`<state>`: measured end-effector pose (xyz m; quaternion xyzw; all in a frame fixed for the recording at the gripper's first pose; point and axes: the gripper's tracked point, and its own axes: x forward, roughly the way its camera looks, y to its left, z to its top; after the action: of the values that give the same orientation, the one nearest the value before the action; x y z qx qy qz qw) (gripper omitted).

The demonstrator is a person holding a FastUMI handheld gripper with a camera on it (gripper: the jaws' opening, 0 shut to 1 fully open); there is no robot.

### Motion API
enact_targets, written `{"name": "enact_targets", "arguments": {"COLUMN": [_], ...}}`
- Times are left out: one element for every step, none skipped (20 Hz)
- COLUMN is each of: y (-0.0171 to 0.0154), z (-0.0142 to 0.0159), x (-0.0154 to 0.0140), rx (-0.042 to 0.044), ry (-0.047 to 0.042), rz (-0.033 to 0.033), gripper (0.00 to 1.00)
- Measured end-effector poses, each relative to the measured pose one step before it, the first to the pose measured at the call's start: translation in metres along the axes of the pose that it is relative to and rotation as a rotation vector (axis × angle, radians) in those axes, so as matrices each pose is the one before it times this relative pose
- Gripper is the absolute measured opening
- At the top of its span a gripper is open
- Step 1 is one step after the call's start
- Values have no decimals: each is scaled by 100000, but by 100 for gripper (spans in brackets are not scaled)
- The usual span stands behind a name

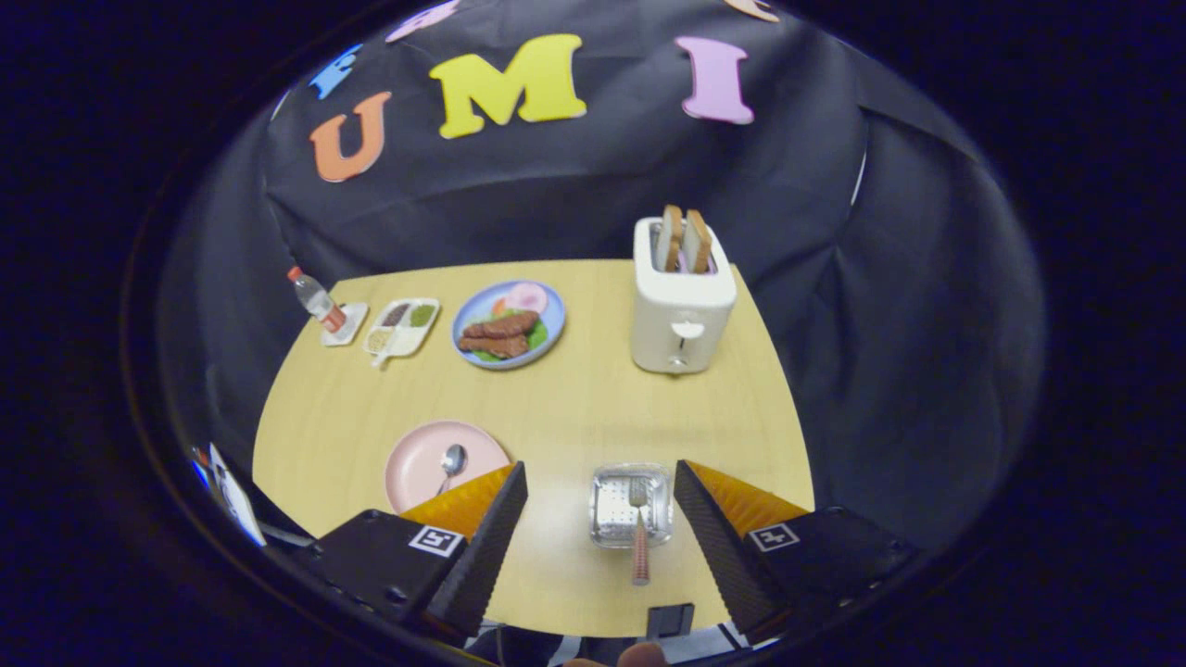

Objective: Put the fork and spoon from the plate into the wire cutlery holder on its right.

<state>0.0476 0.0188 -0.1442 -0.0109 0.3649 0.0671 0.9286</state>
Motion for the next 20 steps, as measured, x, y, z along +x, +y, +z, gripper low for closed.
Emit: {"name": "enact_targets", "arguments": {"y": [1623,1693,1924,1949,1621,1169,1231,1097,1016,784,735,701,490,359,498,392,337,221,248,377], "z": [-367,-813,-1049,-1253,-943,-1054,-1036,-1057,-1054,-1089,-989,-789,-648,-706,-573,-639,-435,-622,-621,-645], "x": [-508,-315,-225,13,307,353,532,656,805,821,830,817,804,800,738,734,748,795,782,868], "rx": [-874,-823,390,1596,1594,688,304,463,329,-607,-723,-826,-560,-234,-91,-357,-863,-832,-63,751], "ry": [-4374,-3099,-1761,-1184,-1246,-729,-371,-14,703,782,1262,1306,917,1160,1165,1196,778,1026,1633,2011], "rz": [899,1198,1498,1169,290,-14,-202,-372,-226,-688,-262,-257,-601,-918,-299,-545,-361,-890,-694,-534], "gripper": [96,96,96,96,96,96,96,96,96,96,96,96,96,96,96,95,95,95,95,93]}}
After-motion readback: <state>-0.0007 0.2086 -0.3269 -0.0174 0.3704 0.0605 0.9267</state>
